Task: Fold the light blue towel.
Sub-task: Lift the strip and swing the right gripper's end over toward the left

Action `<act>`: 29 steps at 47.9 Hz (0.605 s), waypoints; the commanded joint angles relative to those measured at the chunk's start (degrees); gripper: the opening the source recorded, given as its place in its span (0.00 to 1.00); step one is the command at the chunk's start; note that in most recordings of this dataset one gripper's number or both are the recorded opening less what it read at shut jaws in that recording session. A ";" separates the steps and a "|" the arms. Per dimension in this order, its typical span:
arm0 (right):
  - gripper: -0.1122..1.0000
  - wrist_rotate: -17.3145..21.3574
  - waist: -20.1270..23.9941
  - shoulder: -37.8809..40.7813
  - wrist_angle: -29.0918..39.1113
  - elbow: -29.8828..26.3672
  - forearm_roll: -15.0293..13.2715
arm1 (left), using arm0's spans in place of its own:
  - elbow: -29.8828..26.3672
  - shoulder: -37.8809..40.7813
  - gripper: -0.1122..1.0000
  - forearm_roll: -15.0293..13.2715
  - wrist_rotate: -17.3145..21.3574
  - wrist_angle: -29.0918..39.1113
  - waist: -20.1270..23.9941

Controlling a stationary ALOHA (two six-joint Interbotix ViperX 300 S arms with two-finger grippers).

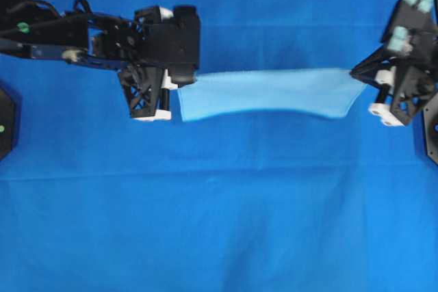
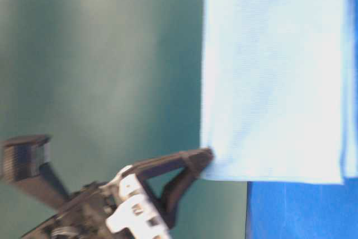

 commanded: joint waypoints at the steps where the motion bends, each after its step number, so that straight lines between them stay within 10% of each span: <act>1: 0.12 -0.26 0.09 -1.05 0.53 -1.23 -0.18 | -0.35 -2.29 0.12 0.00 -0.09 0.00 -0.09; 15: 0.12 0.26 -1.49 1.76 -1.41 -1.67 -2.64 | 0.97 -2.99 0.12 0.00 -2.11 -1.23 -1.58; 29: 0.12 -0.79 -12.39 9.58 -10.99 -4.57 -8.35 | 1.23 -1.23 0.12 0.00 -3.25 -10.90 -11.07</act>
